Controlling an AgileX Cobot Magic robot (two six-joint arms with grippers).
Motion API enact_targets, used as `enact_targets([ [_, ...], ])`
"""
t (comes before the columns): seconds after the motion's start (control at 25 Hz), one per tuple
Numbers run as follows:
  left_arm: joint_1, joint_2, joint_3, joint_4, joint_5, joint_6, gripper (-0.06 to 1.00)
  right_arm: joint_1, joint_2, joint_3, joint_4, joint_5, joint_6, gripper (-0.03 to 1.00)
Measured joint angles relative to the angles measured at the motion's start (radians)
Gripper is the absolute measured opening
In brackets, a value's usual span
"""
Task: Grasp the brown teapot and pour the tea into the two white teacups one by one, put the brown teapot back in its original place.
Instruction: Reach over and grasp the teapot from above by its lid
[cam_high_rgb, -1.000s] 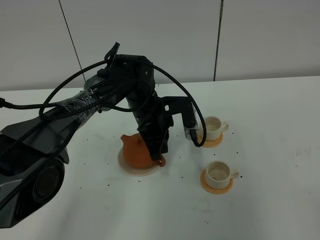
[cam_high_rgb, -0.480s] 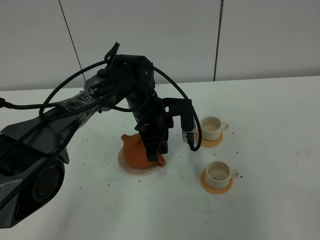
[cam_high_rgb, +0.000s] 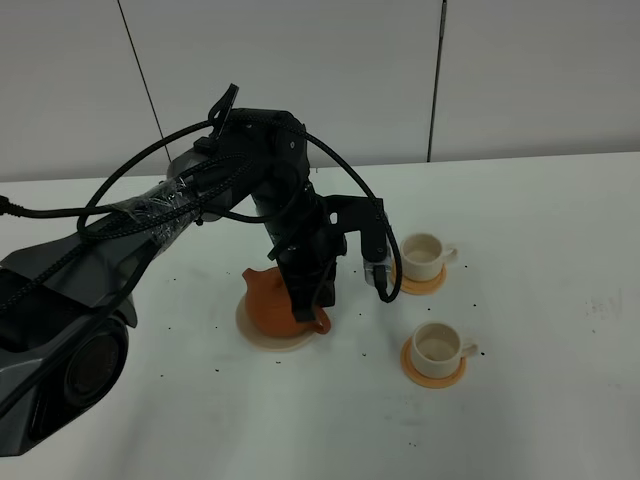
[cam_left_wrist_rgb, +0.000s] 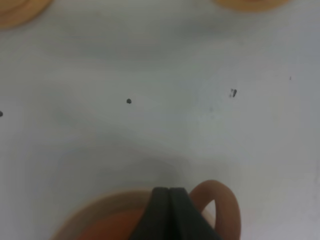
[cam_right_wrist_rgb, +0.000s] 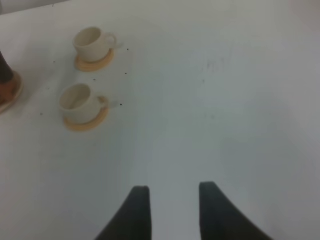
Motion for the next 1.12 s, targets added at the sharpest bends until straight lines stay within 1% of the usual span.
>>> enact_targets([
  [0.12, 0.000, -0.013, 0.000, -0.025, 0.000, -0.004, 0.02, 0.000, 0.000, 0.000, 0.000, 0.000, 0.000, 0.24],
  [0.24, -0.001, -0.021, 0.000, -0.045, 0.000, -0.027, 0.02, 0.000, 0.000, 0.000, 0.000, 0.000, 0.000, 0.24],
  [0.36, -0.004, -0.021, 0.000, -0.042, 0.000, -0.041, 0.02, 0.000, 0.000, 0.000, 0.000, 0.000, -0.001, 0.24],
  [0.96, -0.005, -0.021, 0.000, -0.042, 0.000, -0.038, 0.02, 0.000, 0.000, 0.000, 0.000, 0.000, 0.001, 0.24],
  [1.12, -0.005, -0.021, 0.000, -0.042, 0.000, -0.013, 0.02, 0.000, 0.000, 0.000, 0.000, 0.000, 0.001, 0.24],
])
